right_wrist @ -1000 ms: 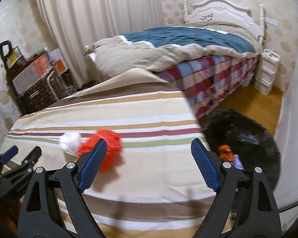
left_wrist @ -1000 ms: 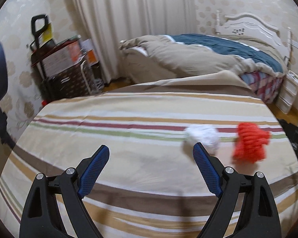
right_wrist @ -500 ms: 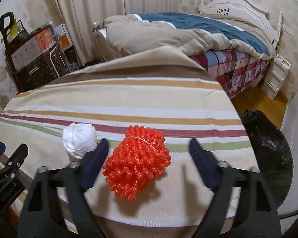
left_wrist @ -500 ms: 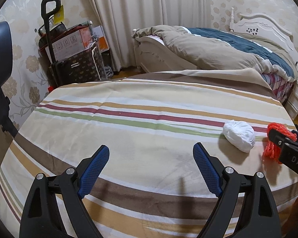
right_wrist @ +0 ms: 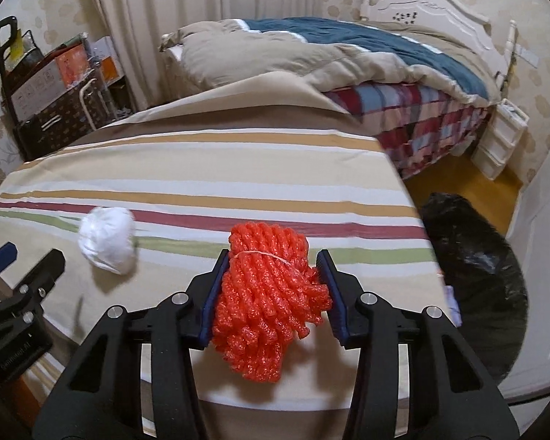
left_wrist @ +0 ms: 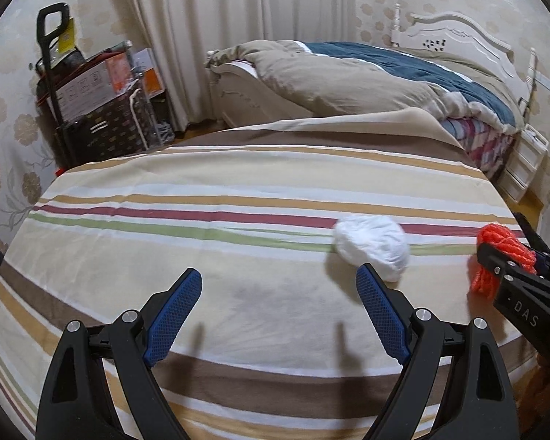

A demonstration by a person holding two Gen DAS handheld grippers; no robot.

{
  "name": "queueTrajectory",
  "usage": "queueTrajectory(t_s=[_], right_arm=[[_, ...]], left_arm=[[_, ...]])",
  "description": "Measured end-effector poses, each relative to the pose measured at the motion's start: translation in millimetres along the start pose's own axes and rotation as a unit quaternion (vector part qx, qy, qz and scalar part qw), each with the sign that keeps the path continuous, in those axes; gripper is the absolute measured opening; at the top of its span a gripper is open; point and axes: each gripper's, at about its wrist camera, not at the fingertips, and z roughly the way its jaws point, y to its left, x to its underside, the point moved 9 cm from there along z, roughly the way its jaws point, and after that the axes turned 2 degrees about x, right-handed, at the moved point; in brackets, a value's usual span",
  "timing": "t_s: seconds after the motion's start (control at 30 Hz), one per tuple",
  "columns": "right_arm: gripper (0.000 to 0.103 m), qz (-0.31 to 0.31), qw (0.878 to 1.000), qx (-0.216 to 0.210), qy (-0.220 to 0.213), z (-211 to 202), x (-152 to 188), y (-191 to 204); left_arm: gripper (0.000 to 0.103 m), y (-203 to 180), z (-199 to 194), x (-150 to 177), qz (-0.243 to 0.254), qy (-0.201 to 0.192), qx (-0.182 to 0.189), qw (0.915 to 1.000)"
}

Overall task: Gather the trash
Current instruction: 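Grasp the red mesh net with the right tool and lift it, then grasp the white plastic bag with the left tool while the right tool holds the net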

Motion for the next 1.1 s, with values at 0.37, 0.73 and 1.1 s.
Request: queueTrajectory(t_s=[0.37, 0.73, 1.1], right_arm=[[0.046, 0.027, 1.000, 0.006, -0.003, -0.2, 6.1, -41.8], [0.046, 0.037, 0.999, -0.019, 0.005, 6.5, 9.6, -41.4], [0.046, 0.037, 0.999, -0.022, 0.007, 7.6, 10.8, -39.7]], left_arm=[[0.086, -38.9, 12.1, -12.0, 0.030, 0.005, 0.007, 0.9995], [0.086, -42.9, 32.4, -10.3, 0.036, 0.025, 0.000, 0.9990], [0.041, -50.8, 38.6, -1.8, 0.045, 0.049, 0.040, 0.9970]])
